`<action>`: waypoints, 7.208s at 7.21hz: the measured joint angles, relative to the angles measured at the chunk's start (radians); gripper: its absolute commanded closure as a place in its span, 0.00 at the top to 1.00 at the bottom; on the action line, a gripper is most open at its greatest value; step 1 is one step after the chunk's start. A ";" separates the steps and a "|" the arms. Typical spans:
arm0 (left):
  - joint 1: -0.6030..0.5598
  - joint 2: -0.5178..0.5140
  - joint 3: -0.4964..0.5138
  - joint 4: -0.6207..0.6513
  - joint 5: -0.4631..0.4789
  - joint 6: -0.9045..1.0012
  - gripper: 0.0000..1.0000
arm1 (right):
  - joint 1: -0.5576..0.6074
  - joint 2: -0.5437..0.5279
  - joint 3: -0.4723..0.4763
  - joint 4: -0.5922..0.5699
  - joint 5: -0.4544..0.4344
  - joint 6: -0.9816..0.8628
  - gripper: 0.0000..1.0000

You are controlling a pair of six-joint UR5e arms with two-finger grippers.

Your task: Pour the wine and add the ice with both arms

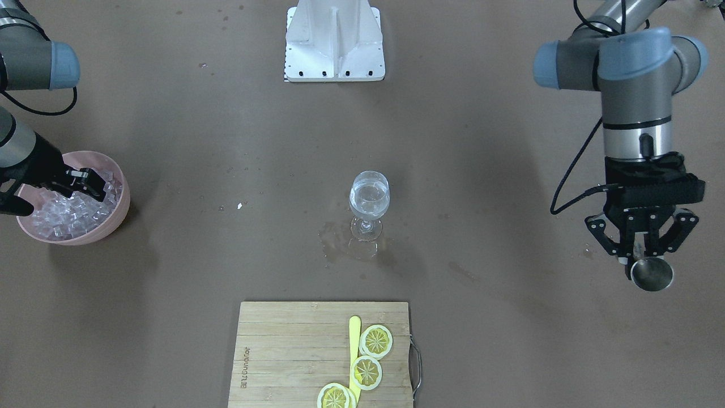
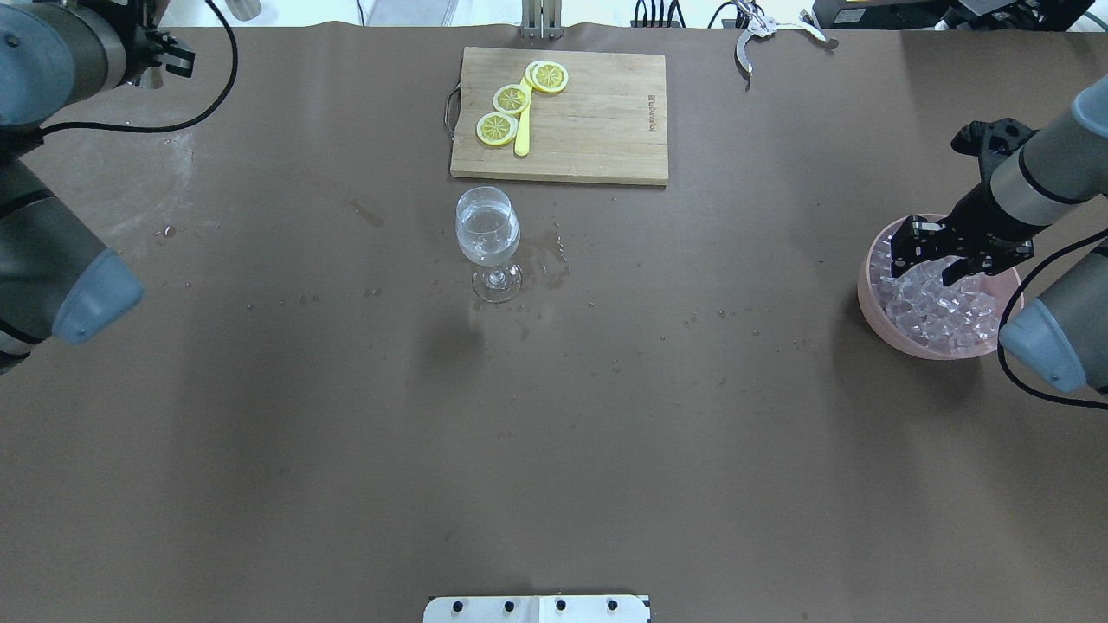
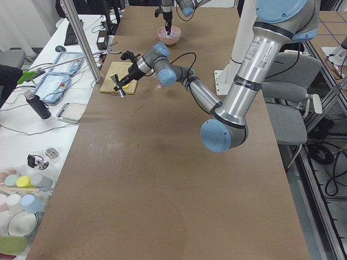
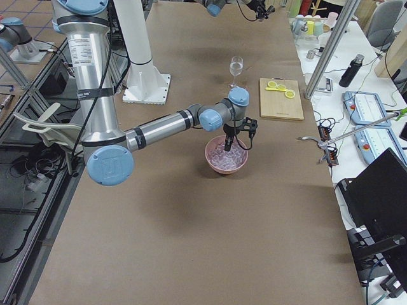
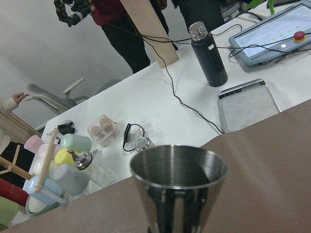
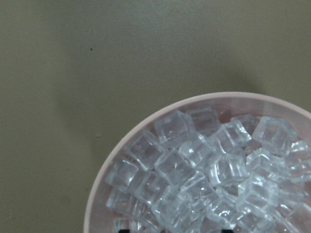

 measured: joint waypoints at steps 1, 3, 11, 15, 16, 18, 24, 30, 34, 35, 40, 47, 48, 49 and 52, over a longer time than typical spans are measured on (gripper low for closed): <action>-0.023 0.043 0.068 -0.136 -0.034 -0.003 0.00 | 0.000 0.014 -0.019 0.000 -0.004 -0.007 0.70; -0.038 0.107 0.231 -0.424 -0.055 -0.009 0.00 | -0.001 0.027 -0.042 0.001 -0.007 -0.013 0.69; -0.035 0.251 0.577 -1.118 -0.048 -0.063 0.00 | 0.002 0.039 -0.078 -0.001 -0.007 -0.057 0.47; -0.022 0.254 0.648 -1.263 -0.043 -0.158 0.00 | 0.004 0.045 -0.092 0.000 -0.003 -0.056 0.28; -0.018 0.253 0.661 -1.282 -0.043 -0.169 0.00 | 0.006 0.046 -0.091 0.000 0.000 -0.056 0.20; 0.003 0.249 0.691 -1.293 -0.043 -0.189 0.00 | 0.010 0.046 -0.087 0.000 0.005 -0.055 0.19; 0.040 0.244 0.742 -1.292 -0.043 -0.197 0.00 | 0.048 0.133 0.148 -0.340 0.009 -0.049 0.18; 0.044 0.252 0.745 -1.294 -0.044 -0.195 0.09 | 0.015 0.548 -0.058 -0.478 0.001 0.091 0.17; 0.044 0.256 0.744 -1.295 -0.045 -0.195 0.33 | -0.061 0.826 -0.285 -0.438 -0.029 0.250 0.16; 0.044 0.257 0.744 -1.295 -0.046 -0.195 0.39 | -0.083 0.868 -0.337 -0.388 -0.040 0.299 0.16; 0.044 0.276 0.732 -1.298 -0.052 -0.191 0.47 | -0.186 1.044 -0.509 -0.292 -0.060 0.440 0.16; -0.068 0.361 0.562 -1.229 -0.327 -0.190 0.63 | -0.294 1.034 -0.491 -0.268 -0.145 0.494 0.17; -0.131 0.361 0.543 -1.180 -0.411 -0.185 0.63 | -0.296 1.020 -0.472 -0.268 -0.146 0.495 0.17; -0.203 0.358 0.519 -1.108 -0.499 -0.181 0.64 | -0.298 1.006 -0.451 -0.269 -0.146 0.496 0.18; -0.387 0.328 0.411 -0.776 -0.752 -0.056 0.65 | -0.301 0.989 -0.427 -0.270 -0.146 0.498 0.73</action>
